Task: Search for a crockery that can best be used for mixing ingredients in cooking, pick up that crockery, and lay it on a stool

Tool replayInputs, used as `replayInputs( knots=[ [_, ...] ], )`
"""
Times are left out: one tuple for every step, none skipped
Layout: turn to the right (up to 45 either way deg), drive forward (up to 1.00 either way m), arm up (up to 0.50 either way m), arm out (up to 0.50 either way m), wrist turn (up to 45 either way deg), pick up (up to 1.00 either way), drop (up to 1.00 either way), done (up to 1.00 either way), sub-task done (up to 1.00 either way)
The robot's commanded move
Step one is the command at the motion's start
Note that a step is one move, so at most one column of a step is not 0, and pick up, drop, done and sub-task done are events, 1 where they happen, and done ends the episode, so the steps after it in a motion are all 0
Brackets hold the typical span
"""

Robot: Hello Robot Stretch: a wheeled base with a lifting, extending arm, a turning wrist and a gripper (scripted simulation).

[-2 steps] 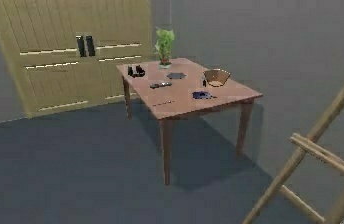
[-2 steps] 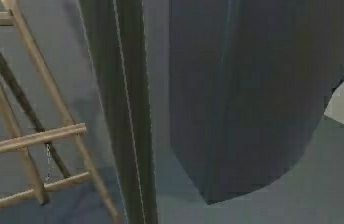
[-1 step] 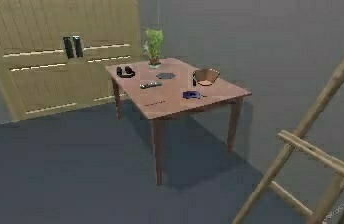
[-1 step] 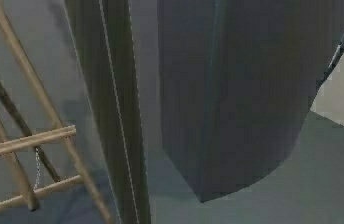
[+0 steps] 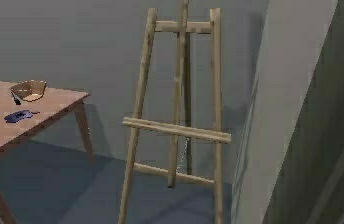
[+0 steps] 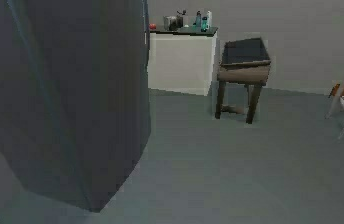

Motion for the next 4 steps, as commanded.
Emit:
replayInputs(
  knots=[
    [15.0,0.00,0.00,0.00,0.0,0.00,0.00,0.00,0.00],
    [0.0,0.15,0.00,0.00,0.0,0.00,0.00,0.00,0.00],
    [-45.0,0.00,0.00,0.00,0.0,0.00,0.00,0.00,0.00],
    [-21.0,0.00,0.00,0.00,0.0,0.00,0.00,0.00,0.00]
  ],
)
